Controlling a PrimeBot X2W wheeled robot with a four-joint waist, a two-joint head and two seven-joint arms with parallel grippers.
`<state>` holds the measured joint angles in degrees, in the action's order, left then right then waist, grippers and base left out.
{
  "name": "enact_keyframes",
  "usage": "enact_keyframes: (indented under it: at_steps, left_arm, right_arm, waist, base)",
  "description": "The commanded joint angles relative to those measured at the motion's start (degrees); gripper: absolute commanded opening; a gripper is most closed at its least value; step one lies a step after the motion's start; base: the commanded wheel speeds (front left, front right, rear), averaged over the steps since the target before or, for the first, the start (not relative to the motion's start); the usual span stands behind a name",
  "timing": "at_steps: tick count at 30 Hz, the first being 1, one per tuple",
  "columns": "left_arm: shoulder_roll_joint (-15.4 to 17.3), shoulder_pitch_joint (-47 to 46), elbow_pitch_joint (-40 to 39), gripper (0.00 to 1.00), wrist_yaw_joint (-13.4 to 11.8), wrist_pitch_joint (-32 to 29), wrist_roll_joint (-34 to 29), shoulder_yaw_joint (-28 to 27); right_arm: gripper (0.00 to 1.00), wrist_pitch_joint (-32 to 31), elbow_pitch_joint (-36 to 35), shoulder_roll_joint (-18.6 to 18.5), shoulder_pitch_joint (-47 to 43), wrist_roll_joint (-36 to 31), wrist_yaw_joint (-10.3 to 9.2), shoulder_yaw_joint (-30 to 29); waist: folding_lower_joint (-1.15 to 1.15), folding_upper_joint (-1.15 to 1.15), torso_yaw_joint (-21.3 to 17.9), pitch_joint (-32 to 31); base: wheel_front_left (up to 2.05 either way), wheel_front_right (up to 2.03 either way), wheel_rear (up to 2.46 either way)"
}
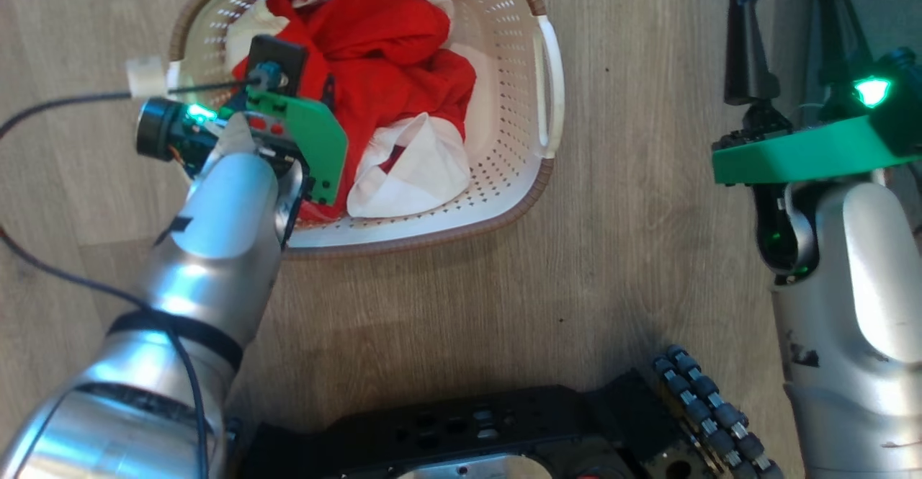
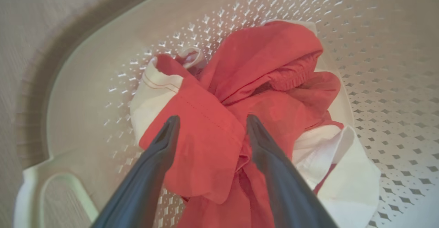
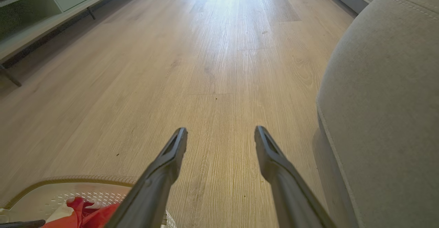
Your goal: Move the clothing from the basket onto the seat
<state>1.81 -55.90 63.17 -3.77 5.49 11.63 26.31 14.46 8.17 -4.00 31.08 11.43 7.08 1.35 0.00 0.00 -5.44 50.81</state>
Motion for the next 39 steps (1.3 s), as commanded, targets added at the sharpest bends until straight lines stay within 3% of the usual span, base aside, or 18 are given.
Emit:
enact_keyframes:
  at_steps: [1,9,24,25,26,27,33,39]
  left_arm:
    - [1.1,-0.6,0.5,1.0,-0.7,-0.7,0.5,-0.1]
    - [1.1,-5.5,6.0,1.0,-1.9,-2.8,1.1,3.2]
    - [3.4,-9.5,10.1,1.0,-3.0,-7.7,-4.6,10.5]
    - [3.6,-9.6,10.2,0.89,-3.0,-7.8,-4.8,10.8]
    - [3.7,-9.6,10.3,0.35,-2.9,-7.8,-4.9,11.1]
    - [3.8,-9.6,10.3,0.0,-2.8,-7.7,-5.1,11.4]
    - [2.9,-8.6,9.8,0.0,-2.2,-2.9,-3.4,11.0]
    - [1.7,-4.4,8.1,0.0,-0.4,5.6,1.4,8.1]
  right_arm:
    - [1.0,0.5,-2.2,0.8,-1.1,0.7,0.41,1.7]
    - [1.0,0.5,-3.8,1.1,-1.0,2.1,0.41,3.8]
    - [1.0,0.5,-6.8,1.1,-1.4,5.7,0.41,5.5]
    - [1.0,0.5,-6.9,1.1,-1.3,6.1,0.41,5.6]
    - [1.0,0.5,-7.1,1.1,-1.3,6.4,0.41,5.6]
    - [1.0,0.5,-7.1,1.1,-1.4,6.7,0.41,5.5]
    - [1.0,0.5,-6.0,1.1,-2.5,7.4,0.41,4.4]
    - [1.0,0.5,-3.8,1.1,-5.5,7.2,0.41,3.7]
  waist:
    - [0.0,0.0,-0.5,0.4]
    - [0.0,0.0,-2.0,2.9]
    - [0.0,0.0,-4.1,8.4]
    - [0.0,0.0,-4.3,8.6]
    - [0.0,0.0,-4.4,8.7]
    - [0.0,0.0,-4.6,8.8]
    - [0.0,0.0,-3.8,5.3]
    - [0.0,0.0,-1.4,-4.3]
  base:
    - [0.0,0.0,0.0]
    - [0.0,0.0,0.0]
    - [0.0,0.0,0.0]
    - [0.0,0.0,0.0]
    - [0.0,0.0,0.0]
    - [0.0,0.0,0.0]
    - [0.0,0.0,0.0]
    - [0.0,0.0,0.0]
